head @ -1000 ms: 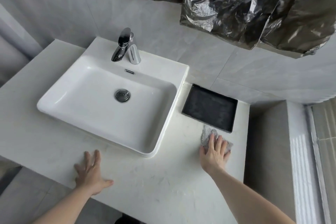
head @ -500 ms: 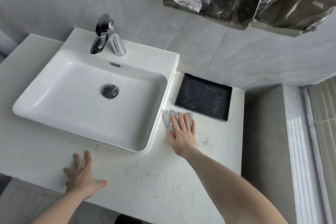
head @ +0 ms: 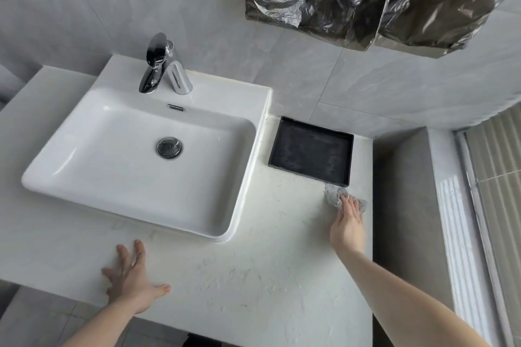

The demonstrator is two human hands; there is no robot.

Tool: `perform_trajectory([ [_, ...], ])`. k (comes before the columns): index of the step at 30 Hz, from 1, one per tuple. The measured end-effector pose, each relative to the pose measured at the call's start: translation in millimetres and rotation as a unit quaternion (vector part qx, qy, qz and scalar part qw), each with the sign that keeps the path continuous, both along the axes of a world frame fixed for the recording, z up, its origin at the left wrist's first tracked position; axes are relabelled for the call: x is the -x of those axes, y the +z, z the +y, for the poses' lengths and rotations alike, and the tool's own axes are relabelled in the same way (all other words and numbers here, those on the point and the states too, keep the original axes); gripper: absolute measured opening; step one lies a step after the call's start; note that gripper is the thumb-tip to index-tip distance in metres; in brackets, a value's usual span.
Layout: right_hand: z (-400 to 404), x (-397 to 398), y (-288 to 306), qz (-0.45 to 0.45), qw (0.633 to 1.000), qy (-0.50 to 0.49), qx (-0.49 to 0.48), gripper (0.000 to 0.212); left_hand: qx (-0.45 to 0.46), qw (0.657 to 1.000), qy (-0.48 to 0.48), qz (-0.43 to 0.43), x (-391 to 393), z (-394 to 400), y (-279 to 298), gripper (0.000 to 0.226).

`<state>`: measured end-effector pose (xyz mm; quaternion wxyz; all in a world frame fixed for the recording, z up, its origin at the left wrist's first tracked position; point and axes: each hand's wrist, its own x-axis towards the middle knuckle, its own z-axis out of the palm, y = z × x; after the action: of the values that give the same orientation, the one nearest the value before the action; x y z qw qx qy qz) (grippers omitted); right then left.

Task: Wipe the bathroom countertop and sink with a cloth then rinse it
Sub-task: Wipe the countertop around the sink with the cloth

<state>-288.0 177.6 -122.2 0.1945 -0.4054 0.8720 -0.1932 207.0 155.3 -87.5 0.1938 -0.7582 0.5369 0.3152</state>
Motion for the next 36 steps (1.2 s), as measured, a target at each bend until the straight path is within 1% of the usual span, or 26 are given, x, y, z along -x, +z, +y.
perform_trajectory([
  [2, -11.0, -18.0, 5.6, -0.052, 0.998, -0.007, 0.037, 0.046, -0.002, 1.0, -0.001, -0.002, 1.2, -0.3, 1.9, 0.142],
  [4, -24.0, -46.0, 10.6, -0.078, 0.994, 0.039, 0.072, 0.043, -0.001, 1.0, 0.0, -0.001, 1.7, -0.1, 2.5, 0.143],
  [6, -40.5, -78.4, 11.7, -0.085, 0.987, 0.097, 0.092, 0.042, 0.001, 1.0, 0.002, 0.0, 1.0, 0.0, 2.1, 0.143],
  [7, -48.7, -95.4, 10.4, -0.083, 0.984, 0.131, 0.088, 0.043, 0.001, 1.0, 0.002, 0.0, 0.5, -0.2, 2.2, 0.143],
  [9, -61.0, -128.6, 8.4, -0.065, 0.977, 0.2, 0.033, 0.048, 0.003, 1.0, 0.001, 0.0, 0.2, -0.5, 1.9, 0.143],
  [11, -64.7, -147.3, 2.4, -0.021, 0.966, 0.258, -0.027, 0.055, 0.004, 1.0, 0.002, 0.001, 0.2, -0.5, 0.7, 0.142],
  [13, -58.4, -146.4, -3.0, 0.022, 0.957, 0.284, -0.049, 0.059, 0.007, 1.0, -0.002, 0.0, 0.0, -0.2, 0.3, 0.142],
  [16, -36.5, -119.5, -7.9, 0.039, 0.967, 0.251, -0.038, 0.058, 0.006, 1.0, -0.002, 0.0, -0.3, 0.1, 1.7, 0.141],
  [19, -8.2, -71.8, -11.6, 0.054, 0.984, 0.166, -0.046, 0.058, 0.009, 1.0, -0.001, 0.0, 0.7, 1.1, 2.9, 0.141],
  [21, 11.4, -36.1, -12.8, 0.065, 0.99, 0.114, -0.053, 0.058, 0.009, 1.0, 0.001, 0.004, 0.6, 1.4, 2.7, 0.141],
  [24, 34.5, 1.4, -10.6, 0.063, 0.996, 0.047, -0.038, 0.053, 0.005, 1.0, -0.002, 0.005, 0.5, 1.0, 2.9, 0.14],
  [27, 31.7, 3.9, -2.8, 0.037, 0.998, -0.025, -0.033, 0.051, 0.0, 1.0, -0.009, -0.004, 1.6, 0.1, 5.2, 0.14],
  [29, 15.9, -12.4, 3.8, 0.007, 0.997, -0.076, -0.004, 0.049, -0.001, 1.0, -0.011, -0.003, 2.7, 0.5, 6.2, 0.14],
  [30, 5.1, -25.7, 5.7, -0.009, 0.997, -0.08, 0.009, 0.049, 0.0, 1.0, -0.013, -0.003, 2.8, 0.4, 6.7, 0.139],
  [32, -16.2, -57.4, 6.9, -0.029, 0.999, -0.039, 0.024, 0.049, -0.004, 1.0, -0.017, -0.007, 4.1, 0.2, 6.5, 0.139],
  [34, -39.4, -92.1, 5.6, -0.043, 0.998, 0.033, 0.039, 0.048, -0.003, 1.0, -0.018, -0.013, 4.4, -0.3, 7.5, 0.139],
  [36, -62.9, -124.5, 4.7, -0.048, 0.991, 0.118, 0.029, 0.05, -0.001, 1.0, -0.02, -0.017, 4.2, -0.9, 7.1, 0.139],
])
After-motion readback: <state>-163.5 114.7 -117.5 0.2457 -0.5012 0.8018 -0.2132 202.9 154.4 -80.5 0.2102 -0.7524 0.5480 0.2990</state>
